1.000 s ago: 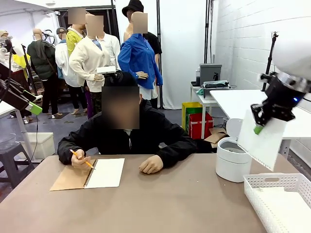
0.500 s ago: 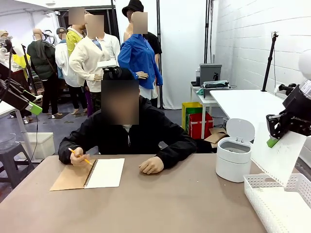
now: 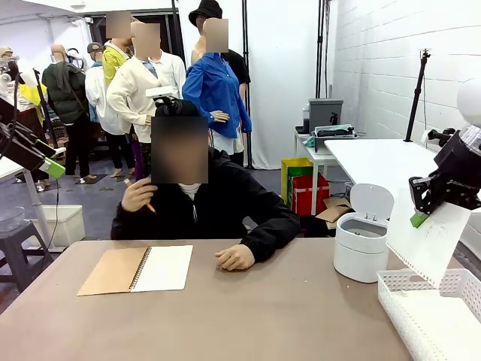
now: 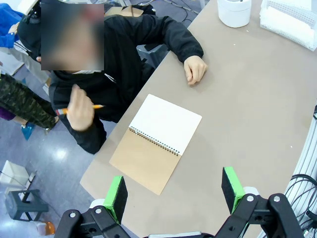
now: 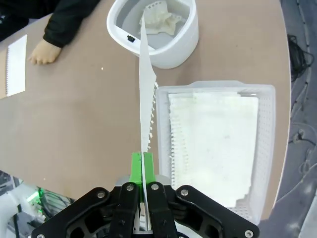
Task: Sort the paper based on its condition.
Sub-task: If a person hands you a paper, place it in the Organizing basket , and if it's crumpled, put it in the Trash can.
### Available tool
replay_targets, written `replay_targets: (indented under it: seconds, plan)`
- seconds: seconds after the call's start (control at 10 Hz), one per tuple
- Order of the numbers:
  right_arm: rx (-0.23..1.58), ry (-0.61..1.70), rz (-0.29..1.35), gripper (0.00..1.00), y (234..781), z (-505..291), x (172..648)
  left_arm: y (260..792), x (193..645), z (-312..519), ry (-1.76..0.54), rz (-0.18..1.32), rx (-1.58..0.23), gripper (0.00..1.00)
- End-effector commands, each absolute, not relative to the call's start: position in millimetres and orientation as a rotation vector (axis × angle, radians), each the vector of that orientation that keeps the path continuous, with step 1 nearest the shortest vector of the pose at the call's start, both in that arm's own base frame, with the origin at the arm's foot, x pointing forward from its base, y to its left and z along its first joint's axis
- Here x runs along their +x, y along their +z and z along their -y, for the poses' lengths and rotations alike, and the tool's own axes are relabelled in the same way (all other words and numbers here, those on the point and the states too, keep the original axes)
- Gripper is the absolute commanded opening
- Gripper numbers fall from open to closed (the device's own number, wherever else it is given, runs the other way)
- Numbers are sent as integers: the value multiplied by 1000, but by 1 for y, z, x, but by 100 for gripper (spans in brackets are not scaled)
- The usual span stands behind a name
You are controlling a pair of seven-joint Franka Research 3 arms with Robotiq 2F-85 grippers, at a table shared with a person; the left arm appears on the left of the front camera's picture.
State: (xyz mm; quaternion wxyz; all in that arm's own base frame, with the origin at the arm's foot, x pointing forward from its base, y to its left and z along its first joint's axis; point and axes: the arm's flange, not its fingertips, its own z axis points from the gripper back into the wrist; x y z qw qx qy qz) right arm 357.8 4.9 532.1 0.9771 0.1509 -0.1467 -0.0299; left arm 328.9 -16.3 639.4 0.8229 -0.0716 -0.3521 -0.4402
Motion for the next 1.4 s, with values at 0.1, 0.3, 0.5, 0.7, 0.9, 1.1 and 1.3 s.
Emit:
replay_targets:
  seconds: [0.1,0.3,0.5,0.7,0.9,1.1,1.3]
  plan:
    - [326,-93,278,0,530,6,343,640,329,15,-937,753,-163,100]
    - [321,-109,296,0,525,18,324,640,329,15,-937,753,-163,100]
    - [324,-108,283,0,518,25,306,640,329,15,-937,753,-163,100]
    - [333,-111,225,0,503,30,303,640,329,15,-937,753,-163,100]
    - [314,-105,200,0,489,33,301,640,329,15,-937,753,-163,100]
    - [300,-118,191,0,467,35,304,640,329,15,-937,753,-163,100]
    - [311,-137,151,0,437,31,315,640,329,15,-937,753,-163,100]
